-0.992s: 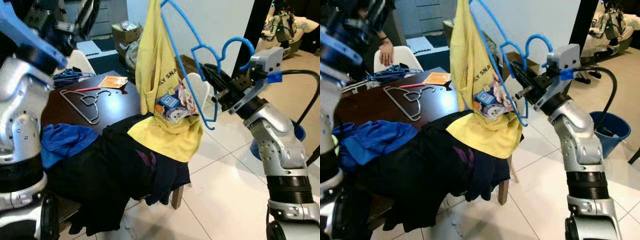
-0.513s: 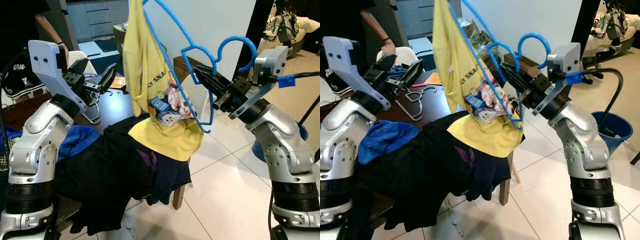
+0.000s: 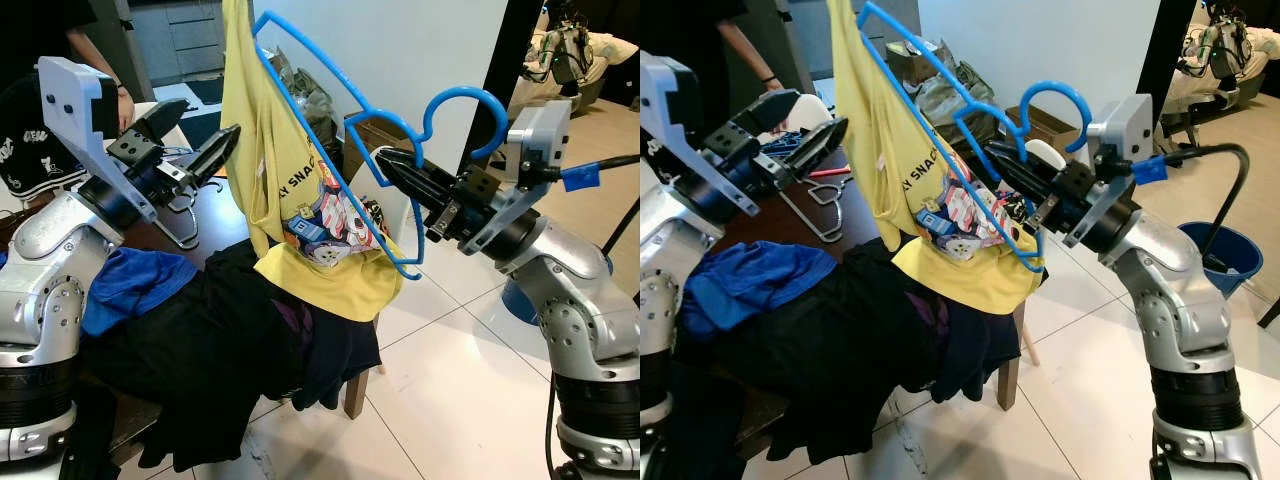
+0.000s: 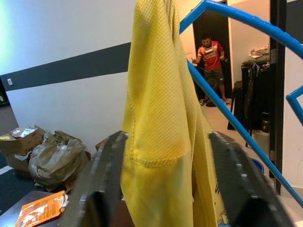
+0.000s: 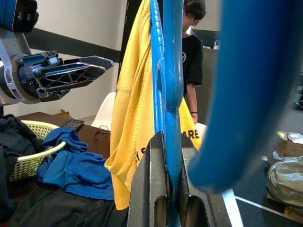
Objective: Hang hanger
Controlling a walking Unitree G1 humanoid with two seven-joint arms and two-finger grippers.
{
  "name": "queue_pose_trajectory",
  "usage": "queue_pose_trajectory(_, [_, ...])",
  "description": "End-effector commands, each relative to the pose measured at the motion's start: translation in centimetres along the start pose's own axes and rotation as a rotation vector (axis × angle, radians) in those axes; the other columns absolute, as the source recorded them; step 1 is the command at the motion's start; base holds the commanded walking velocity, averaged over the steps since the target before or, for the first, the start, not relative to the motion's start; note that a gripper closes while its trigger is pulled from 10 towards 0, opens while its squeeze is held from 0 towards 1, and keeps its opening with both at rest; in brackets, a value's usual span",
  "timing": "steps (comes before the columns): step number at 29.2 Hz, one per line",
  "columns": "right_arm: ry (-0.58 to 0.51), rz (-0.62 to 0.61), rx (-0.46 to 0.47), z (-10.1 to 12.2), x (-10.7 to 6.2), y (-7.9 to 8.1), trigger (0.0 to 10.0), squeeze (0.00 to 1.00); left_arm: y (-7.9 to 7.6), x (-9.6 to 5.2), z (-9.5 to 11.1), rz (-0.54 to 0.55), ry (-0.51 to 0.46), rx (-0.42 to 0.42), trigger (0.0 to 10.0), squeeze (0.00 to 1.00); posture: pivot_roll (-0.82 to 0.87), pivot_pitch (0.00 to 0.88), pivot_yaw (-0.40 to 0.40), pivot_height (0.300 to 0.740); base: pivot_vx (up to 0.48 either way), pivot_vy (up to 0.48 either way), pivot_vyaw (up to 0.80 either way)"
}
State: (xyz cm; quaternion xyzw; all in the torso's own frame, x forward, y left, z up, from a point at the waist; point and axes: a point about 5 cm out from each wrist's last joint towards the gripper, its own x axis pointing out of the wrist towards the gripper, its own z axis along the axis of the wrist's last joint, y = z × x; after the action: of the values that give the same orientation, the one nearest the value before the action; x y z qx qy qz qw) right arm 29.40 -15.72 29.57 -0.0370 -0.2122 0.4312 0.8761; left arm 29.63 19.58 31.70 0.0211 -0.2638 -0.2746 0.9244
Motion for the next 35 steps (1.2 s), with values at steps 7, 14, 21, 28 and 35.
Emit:
queue_pose_trajectory(7, [-0.006, 0.048, -0.009, 0.8, -0.3, 0.6, 10.0, 0.0, 0.8, -0.7, 0.2, -0.025, 0.021, 0.032, 0.0, 0.0, 0.01, 0.0, 0.051, 0.74, 0.0, 0.0, 0.0])
queue_pose_trajectory(14, [-0.001, 0.06, -0.007, 0.9, -0.5, 0.8, 10.0, 0.0, 1.5, -1.2, 0.5, -0.022, 0.034, 0.048, 0.0, 0.0, 0.0, 0.0, 0.059, 0.74, 0.0, 0.0, 0.0])
queue_pose_trajectory(21, [0.001, 0.07, -0.004, 1.0, -0.5, 0.9, 10.0, 0.0, 1.5, -1.5, 0.6, -0.064, 0.028, 0.014, 8.2, 1.0, 0.0, 0.0, 0.057, 0.74, 0.0, 0.0, 0.0])
queue_pose_trajectory(28, [0.001, 0.081, -0.001, 1.1, -0.4, 1.1, 10.0, 0.0, 0.4, -1.4, -0.3, -0.128, 0.083, 0.001, 10.0, 1.0, 0.0, 0.0, 0.059, 0.74, 0.0, 0.0, 0.0])
queue_pose_trajectory(35, [0.0, 0.123, 0.008, 1.4, -0.5, 1.7, 10.0, 0.0, 1.4, -1.2, -0.9, -0.075, 0.12, 0.043, 10.0, 0.0, -0.01, 0.0, 0.058, 0.74, 0.0, 0.0, 0.0])
